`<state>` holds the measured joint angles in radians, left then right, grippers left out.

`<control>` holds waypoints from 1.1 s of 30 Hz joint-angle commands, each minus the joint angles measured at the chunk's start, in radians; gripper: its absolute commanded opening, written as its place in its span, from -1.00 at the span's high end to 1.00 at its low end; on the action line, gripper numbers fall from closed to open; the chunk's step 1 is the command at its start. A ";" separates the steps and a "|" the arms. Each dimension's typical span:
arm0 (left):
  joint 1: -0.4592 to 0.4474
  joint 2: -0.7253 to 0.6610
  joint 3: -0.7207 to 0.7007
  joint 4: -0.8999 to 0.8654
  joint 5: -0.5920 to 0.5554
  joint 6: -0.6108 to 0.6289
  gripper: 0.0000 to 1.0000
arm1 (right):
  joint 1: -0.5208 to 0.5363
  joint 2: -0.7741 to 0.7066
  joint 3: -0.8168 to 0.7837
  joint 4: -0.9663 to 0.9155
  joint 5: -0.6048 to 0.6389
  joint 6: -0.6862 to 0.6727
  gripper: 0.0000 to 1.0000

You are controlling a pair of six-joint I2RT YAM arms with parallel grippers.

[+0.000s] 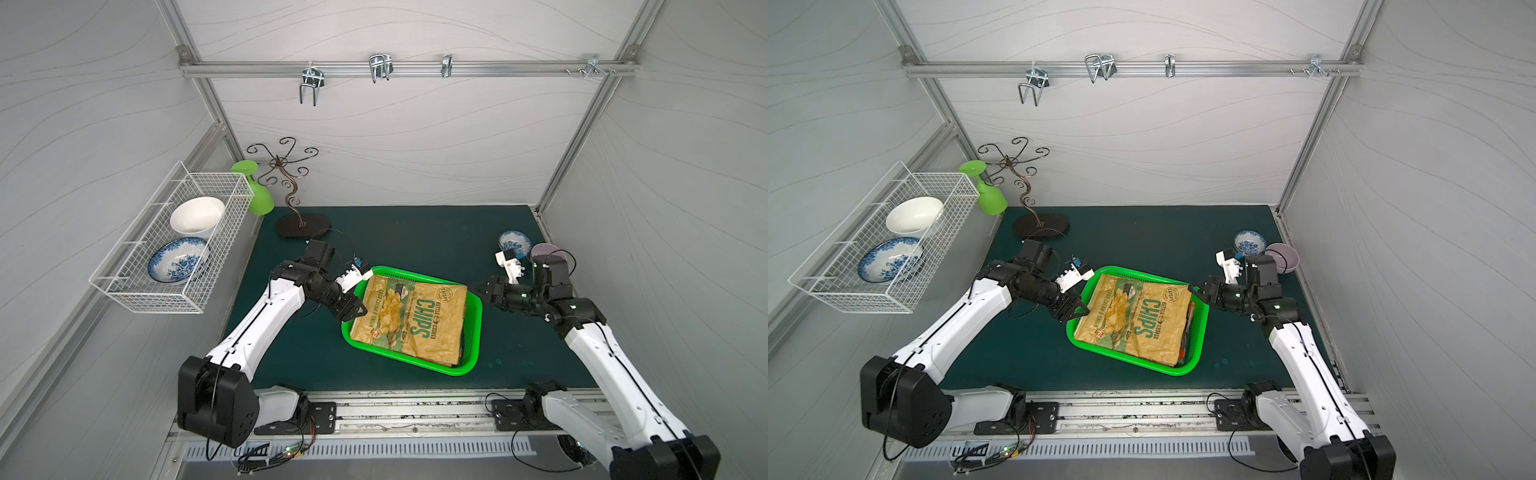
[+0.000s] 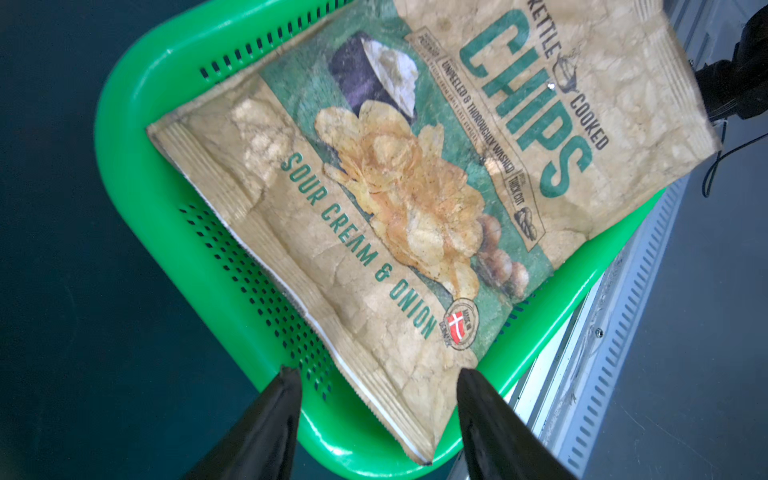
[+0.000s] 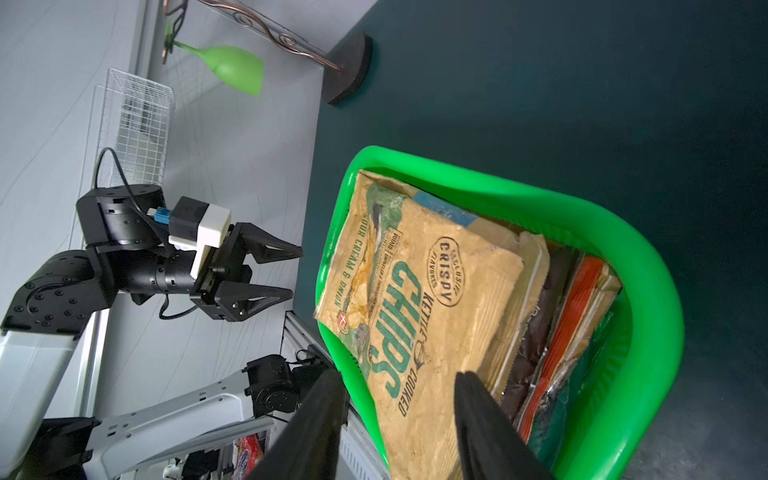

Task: Put the potato chips into the basket
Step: Place the potato chip in the basket.

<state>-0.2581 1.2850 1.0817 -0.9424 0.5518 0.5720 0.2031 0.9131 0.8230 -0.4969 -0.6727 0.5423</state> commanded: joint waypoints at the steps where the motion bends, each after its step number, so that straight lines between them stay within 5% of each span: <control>1: -0.002 -0.023 0.036 -0.029 0.041 0.003 -0.28 | 0.016 -0.019 0.026 0.049 -0.050 0.050 -0.06; 12: -0.073 -0.007 -0.077 0.073 -0.049 -0.010 -0.25 | 0.359 0.177 0.055 0.161 0.113 0.109 -0.42; 21: -0.076 0.023 -0.140 0.137 -0.120 -0.015 -0.21 | 0.352 0.303 -0.026 0.173 0.243 0.086 -0.57; 33: -0.075 0.042 -0.213 0.175 -0.176 0.014 -0.19 | 0.278 0.239 -0.112 0.166 0.233 0.069 -0.57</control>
<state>-0.3370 1.3117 0.8837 -0.7761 0.4259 0.5735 0.4961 1.1614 0.7300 -0.2615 -0.4885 0.6365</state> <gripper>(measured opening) 0.597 0.785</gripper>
